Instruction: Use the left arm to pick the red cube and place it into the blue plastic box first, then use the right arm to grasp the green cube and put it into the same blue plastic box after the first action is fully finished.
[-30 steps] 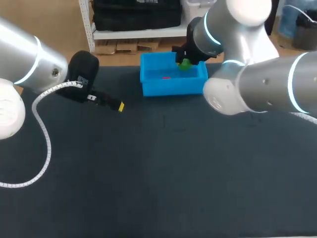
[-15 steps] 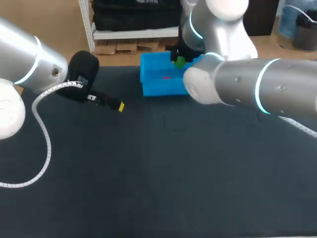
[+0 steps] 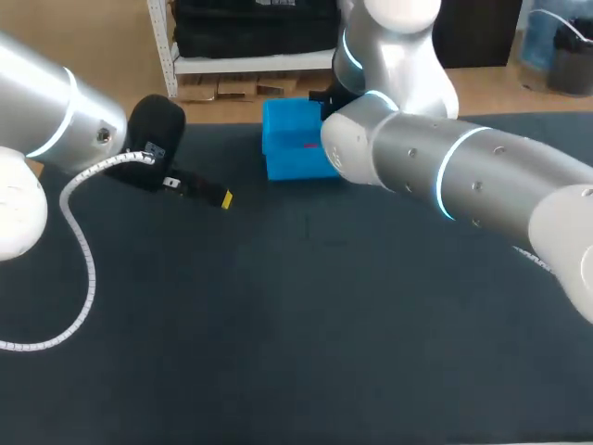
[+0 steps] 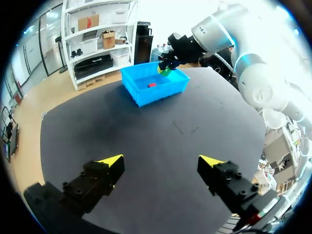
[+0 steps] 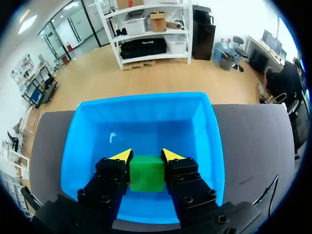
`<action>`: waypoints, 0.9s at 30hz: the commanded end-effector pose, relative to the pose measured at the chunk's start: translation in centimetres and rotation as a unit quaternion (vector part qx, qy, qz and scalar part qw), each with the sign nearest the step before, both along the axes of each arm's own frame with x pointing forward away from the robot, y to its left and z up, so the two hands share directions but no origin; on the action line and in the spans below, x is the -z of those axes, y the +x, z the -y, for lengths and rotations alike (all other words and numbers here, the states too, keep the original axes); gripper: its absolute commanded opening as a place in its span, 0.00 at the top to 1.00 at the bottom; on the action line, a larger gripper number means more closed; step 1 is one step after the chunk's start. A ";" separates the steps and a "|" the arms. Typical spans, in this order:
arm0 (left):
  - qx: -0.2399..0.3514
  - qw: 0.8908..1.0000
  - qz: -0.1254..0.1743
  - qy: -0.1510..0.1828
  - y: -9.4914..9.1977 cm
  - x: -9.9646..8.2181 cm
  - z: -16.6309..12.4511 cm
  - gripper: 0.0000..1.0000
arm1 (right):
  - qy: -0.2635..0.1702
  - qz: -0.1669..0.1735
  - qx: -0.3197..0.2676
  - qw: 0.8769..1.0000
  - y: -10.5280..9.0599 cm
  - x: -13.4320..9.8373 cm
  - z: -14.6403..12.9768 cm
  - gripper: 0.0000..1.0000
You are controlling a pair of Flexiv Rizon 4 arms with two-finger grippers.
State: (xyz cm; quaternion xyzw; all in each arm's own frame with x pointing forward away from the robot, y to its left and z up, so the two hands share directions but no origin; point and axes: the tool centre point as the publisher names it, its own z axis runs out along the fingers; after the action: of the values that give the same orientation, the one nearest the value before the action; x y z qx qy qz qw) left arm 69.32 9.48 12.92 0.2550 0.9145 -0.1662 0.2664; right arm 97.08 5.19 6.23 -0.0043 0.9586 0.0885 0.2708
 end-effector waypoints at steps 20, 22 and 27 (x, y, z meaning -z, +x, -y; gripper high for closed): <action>0.002 1.000 0.001 -0.003 0.1 0.1 -0.1 0.00 | -0.001 -0.040 -0.005 0.999 -0.7 -2.2 0.3 0.00; 0.002 1.000 0.001 -0.003 0.1 0.1 -0.1 0.00 | -0.008 -0.044 -0.006 0.999 -1.3 -3.0 0.5 0.00; 0.002 1.000 0.001 -0.003 0.1 0.1 -0.1 0.00 | -0.008 -0.044 -0.006 0.999 -1.3 -3.0 0.5 0.00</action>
State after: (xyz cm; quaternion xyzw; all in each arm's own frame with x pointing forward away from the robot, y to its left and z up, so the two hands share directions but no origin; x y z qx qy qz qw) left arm 69.32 9.47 12.92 0.2550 0.9145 -0.1662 0.2664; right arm 95.53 4.65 9.07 -0.0061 0.9668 0.0816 0.2421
